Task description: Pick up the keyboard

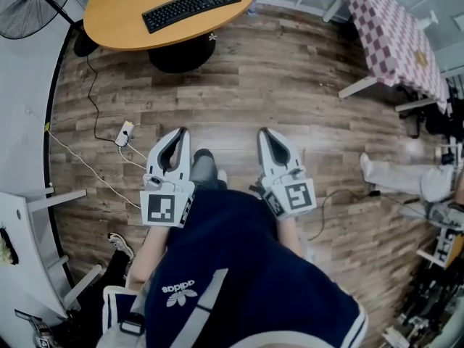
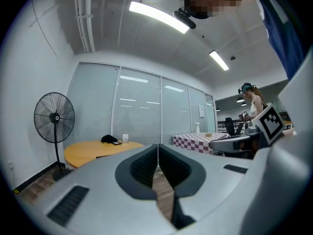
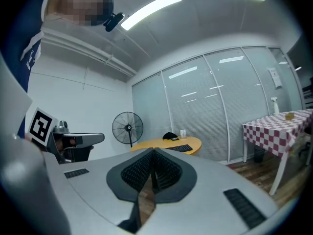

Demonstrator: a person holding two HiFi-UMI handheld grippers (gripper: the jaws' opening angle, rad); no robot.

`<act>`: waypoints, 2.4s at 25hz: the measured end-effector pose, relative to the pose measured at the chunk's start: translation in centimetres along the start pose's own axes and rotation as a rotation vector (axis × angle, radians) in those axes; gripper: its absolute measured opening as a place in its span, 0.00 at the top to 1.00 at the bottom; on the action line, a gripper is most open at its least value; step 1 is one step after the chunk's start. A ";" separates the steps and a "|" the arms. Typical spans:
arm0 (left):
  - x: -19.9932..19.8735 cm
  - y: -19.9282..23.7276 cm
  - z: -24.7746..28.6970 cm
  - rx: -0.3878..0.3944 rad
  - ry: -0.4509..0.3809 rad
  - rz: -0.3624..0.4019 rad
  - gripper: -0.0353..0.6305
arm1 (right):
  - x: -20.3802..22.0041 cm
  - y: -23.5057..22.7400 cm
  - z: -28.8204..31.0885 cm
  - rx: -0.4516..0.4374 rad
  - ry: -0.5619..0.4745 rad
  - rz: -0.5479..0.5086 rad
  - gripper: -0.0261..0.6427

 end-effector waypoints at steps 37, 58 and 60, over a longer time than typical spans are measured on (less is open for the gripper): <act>-1.8 11.1 19.7 0.000 0.017 -0.064 0.93 | -3.9 -8.5 20.8 -0.009 0.024 0.028 0.95; -3.6 9.9 38.6 -0.136 0.013 -0.045 0.93 | -8.2 -26.8 33.7 -0.179 0.032 0.001 0.95; -3.8 9.5 39.9 -0.156 0.006 -0.043 0.93 | -8.3 -28.5 34.3 -0.198 0.038 0.009 0.95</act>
Point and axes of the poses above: the fingertips, and each gripper's own axes: z forward along the fingers, y to its left, x out of its underside, the point moved 4 cm from there along -z, backward along the fingers, and after that the axes turned 12 degrees about -x, right-handed, at the moved point
